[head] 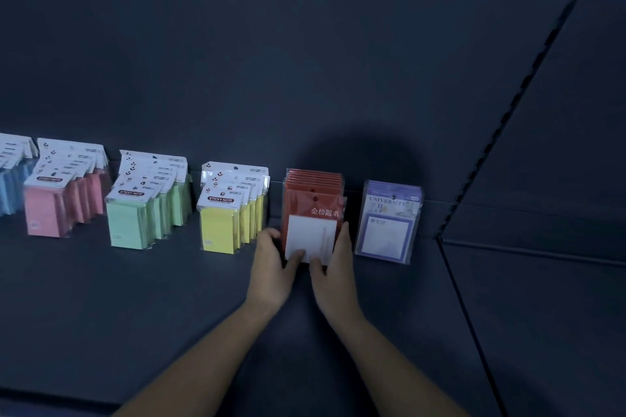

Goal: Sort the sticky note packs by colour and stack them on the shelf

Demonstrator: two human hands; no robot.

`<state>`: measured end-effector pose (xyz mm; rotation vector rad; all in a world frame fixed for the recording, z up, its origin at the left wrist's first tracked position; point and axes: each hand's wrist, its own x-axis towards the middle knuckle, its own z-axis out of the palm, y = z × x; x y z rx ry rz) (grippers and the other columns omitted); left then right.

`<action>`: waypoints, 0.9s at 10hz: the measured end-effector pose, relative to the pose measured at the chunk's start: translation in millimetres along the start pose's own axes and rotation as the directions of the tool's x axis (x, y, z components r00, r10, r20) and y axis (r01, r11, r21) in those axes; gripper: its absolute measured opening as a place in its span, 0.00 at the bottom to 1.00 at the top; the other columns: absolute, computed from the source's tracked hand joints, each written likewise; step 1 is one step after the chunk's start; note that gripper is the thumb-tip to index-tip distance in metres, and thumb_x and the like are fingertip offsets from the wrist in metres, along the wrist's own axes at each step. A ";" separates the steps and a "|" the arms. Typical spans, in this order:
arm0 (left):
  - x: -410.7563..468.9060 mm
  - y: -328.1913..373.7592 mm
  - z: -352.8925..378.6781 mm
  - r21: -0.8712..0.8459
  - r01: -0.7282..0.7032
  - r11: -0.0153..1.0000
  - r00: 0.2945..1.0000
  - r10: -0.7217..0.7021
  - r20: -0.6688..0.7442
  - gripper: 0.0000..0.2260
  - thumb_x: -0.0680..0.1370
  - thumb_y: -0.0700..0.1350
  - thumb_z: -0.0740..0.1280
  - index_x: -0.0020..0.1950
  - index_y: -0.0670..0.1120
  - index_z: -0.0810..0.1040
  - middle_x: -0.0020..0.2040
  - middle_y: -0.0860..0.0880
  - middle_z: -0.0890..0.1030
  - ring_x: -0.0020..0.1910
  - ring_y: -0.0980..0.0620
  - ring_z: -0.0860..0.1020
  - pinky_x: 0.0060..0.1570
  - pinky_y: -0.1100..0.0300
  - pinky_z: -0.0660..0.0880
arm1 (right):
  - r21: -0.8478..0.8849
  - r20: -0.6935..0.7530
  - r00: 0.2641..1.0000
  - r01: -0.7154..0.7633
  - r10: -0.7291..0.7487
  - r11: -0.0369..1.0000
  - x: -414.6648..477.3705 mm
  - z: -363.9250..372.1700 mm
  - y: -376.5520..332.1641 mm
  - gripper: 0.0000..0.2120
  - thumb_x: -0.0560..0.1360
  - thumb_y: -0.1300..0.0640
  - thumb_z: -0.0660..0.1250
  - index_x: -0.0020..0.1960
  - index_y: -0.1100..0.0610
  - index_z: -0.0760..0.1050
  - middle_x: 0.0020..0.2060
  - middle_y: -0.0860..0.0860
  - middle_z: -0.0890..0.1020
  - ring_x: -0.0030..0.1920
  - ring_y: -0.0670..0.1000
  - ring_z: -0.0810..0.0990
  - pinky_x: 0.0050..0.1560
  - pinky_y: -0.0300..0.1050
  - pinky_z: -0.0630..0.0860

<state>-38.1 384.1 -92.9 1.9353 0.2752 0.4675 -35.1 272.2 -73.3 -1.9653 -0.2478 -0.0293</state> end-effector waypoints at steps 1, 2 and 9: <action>0.0 0.4 -0.1 0.011 -0.033 0.999 0.999 0.032 0.034 0.22 0.78 0.39 0.64 0.69 0.47 0.61 0.58 0.55 0.73 0.56 0.56 0.74 0.51 0.62 0.72 | -0.142 0.028 1.000 0.001 0.003 0.990 0.0 7.8 8.0 0.37 0.77 0.62 0.61 0.76 0.58 0.39 0.75 0.52 0.55 0.74 0.48 0.56 0.74 0.41 0.55; 0.1 -2.4 -0.8 0.076 -0.101 0.992 0.994 0.098 0.048 0.20 0.79 0.41 0.61 0.69 0.52 0.62 0.56 0.60 0.74 0.54 0.60 0.75 0.48 0.65 0.70 | -0.232 0.014 1.000 -0.004 0.008 0.973 3.5 13.5 9.5 0.37 0.77 0.62 0.60 0.76 0.59 0.39 0.76 0.53 0.54 0.74 0.49 0.55 0.73 0.40 0.55; -43.2 -19.5 -44.5 0.228 -0.106 0.968 0.924 0.012 0.381 0.31 0.81 0.47 0.57 0.76 0.42 0.42 0.78 0.47 0.44 0.76 0.53 0.46 0.71 0.66 0.42 | -0.610 -0.109 0.976 -0.217 0.191 0.762 -48.3 31.2 9.1 0.35 0.79 0.54 0.55 0.75 0.66 0.38 0.76 0.58 0.45 0.77 0.52 0.44 0.74 0.44 0.39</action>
